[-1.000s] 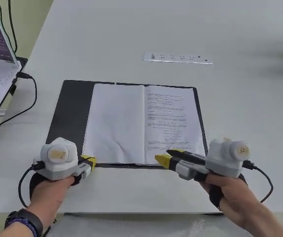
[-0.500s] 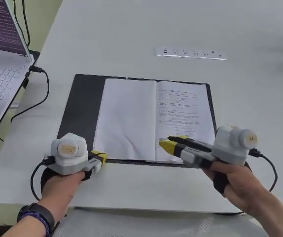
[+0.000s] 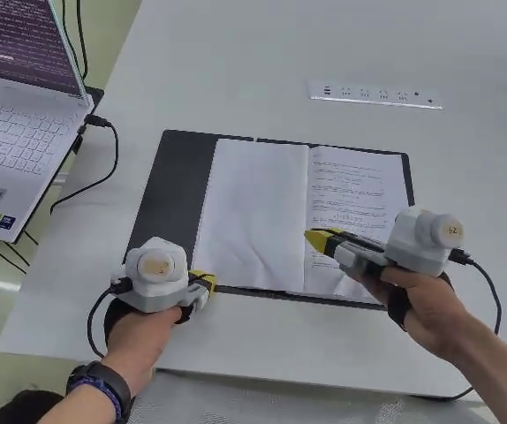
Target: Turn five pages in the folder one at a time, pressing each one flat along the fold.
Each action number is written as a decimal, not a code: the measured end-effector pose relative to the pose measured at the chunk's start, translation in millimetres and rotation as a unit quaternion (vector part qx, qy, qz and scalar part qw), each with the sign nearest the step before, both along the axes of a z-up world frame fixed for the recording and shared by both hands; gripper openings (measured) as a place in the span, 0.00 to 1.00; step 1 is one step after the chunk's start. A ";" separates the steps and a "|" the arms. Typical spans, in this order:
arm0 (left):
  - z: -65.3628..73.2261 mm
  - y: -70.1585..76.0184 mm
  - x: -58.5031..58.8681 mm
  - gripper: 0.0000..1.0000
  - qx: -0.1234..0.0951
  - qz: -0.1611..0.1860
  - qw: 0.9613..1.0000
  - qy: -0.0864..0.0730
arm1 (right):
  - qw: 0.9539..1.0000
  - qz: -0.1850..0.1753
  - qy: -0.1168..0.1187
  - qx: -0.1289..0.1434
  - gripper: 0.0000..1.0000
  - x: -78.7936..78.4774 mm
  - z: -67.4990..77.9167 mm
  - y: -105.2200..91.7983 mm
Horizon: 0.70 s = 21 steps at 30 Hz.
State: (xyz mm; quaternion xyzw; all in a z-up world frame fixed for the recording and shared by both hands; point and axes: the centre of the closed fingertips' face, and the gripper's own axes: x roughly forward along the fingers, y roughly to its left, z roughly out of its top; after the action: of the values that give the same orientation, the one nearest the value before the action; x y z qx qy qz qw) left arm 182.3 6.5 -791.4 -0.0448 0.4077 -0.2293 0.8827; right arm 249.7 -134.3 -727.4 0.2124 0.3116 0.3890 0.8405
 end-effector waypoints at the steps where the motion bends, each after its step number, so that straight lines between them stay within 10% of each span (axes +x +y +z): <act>1: -0.2 -0.2 0.2 0.00 0.003 -0.002 1.000 0.000 | 1.000 -0.002 -0.001 -0.001 0.07 4.6 -1.8 0.6; 21: -1.1 -1.6 0.6 0.00 0.011 -0.002 1.000 0.012 | 0.998 -0.038 0.043 0.016 0.00 44.3 -23.9 19.0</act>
State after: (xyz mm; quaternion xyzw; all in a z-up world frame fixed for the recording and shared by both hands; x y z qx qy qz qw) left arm 182.9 4.9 -792.6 -0.0371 0.4206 -0.2260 0.8778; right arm 294.0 -115.3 -751.3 0.2542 0.3328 0.3522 0.8370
